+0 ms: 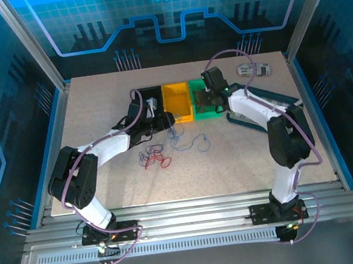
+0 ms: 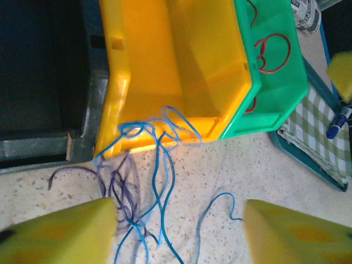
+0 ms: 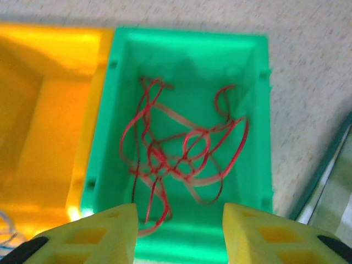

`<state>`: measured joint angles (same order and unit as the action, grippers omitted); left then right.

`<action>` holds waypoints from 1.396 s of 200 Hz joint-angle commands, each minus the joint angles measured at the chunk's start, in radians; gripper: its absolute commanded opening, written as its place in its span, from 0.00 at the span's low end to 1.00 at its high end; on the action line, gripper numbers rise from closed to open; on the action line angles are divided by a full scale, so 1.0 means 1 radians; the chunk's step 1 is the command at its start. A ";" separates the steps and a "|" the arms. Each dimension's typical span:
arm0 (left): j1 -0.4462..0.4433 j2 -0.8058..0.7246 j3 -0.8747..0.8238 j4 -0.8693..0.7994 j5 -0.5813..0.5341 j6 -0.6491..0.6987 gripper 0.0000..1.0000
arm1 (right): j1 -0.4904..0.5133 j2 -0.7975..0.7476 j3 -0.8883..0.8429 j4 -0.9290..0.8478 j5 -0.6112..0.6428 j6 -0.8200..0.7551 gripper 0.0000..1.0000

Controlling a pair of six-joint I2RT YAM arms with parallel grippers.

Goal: Untangle the cables

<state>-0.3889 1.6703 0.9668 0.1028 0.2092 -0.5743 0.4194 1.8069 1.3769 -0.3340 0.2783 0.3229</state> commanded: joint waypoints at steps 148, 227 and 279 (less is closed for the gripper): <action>0.142 -0.263 -0.196 -0.526 -0.548 -0.332 0.89 | 0.433 0.212 0.080 -0.049 -0.584 -0.301 0.43; 0.151 -0.282 -0.210 -0.463 -0.489 -0.279 0.89 | 0.433 0.360 0.202 -0.152 -0.539 -0.364 0.41; 0.151 -0.270 -0.199 -0.340 -0.350 -0.165 0.88 | 0.420 0.257 0.120 -0.119 -0.558 -0.354 0.03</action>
<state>-0.2447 1.4097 0.7624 -0.3367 -0.2653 -0.8310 0.8501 2.1555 1.5501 -0.4553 -0.2584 -0.0250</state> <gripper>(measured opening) 0.890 0.065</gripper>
